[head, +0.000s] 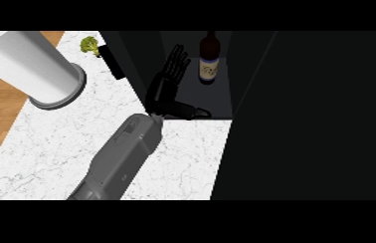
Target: Pick up the wine, place it into the cabinet and close the cabinet
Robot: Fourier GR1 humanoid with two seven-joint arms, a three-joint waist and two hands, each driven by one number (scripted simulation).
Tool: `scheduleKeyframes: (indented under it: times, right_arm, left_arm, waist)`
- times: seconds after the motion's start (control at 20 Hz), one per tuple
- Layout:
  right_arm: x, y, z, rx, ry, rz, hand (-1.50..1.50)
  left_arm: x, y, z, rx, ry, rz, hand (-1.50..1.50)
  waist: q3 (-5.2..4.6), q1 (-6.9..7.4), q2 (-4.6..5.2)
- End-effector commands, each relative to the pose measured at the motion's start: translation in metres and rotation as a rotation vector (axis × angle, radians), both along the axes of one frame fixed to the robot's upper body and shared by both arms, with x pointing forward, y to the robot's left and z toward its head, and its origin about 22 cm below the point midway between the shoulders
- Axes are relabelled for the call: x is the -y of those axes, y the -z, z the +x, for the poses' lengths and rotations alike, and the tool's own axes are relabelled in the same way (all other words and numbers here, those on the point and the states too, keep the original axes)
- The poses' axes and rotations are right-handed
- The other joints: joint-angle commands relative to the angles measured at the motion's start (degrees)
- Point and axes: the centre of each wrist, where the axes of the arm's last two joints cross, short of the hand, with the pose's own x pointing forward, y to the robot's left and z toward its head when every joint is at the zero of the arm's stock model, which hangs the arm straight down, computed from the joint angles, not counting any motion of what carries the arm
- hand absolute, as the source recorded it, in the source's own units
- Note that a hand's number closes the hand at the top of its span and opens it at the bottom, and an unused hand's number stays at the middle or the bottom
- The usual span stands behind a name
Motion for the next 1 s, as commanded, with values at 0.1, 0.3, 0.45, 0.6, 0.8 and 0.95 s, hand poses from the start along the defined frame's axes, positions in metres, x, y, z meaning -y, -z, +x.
scheduleKeyframes:
  times: [0.1,0.3,0.45,0.6,0.8,0.95]
  right_arm:
    - [-0.002,-0.039,-0.028,-0.007,-0.034,0.107,-1.5]
    - [0.004,-0.054,-0.034,0.007,-0.046,0.09,-1.5]
    - [0.004,-0.047,-0.031,0.01,-0.051,0.064,-1.5]
    - [0.008,-0.049,-0.027,0.005,-0.066,0.025,-1.5]
    - [0.005,-0.046,-0.026,-0.007,-0.167,0.002,-1.5]
    - [0.001,-0.034,-0.025,-0.02,-0.198,0.005,-1.5]
  left_arm:
    - [0.003,0.007,-0.043,-0.001,0.003,-0.016,-1.5]
    - [-0.028,0.024,-0.069,-0.047,0.001,-0.048,-1.5]
    - [-0.045,0.014,-0.085,-0.051,0.014,-0.081,-1.5]
    - [-0.05,0.009,-0.101,-0.058,0.002,-0.098,-1.5]
    - [-0.081,0.014,-0.12,-0.036,0.015,-0.117,-1.5]
    - [-0.099,0.018,-0.129,-0.016,-0.038,-0.097,-1.5]
  waist:
    - [-0.09,0.83,-0.05]
    - [-0.11,0.21,0.08]
    - [-0.04,0.13,0.27]
    - [0.0,-0.1,0.62]
    - [-0.02,0.0,0.68]
    - [0.0,-0.17,0.74]
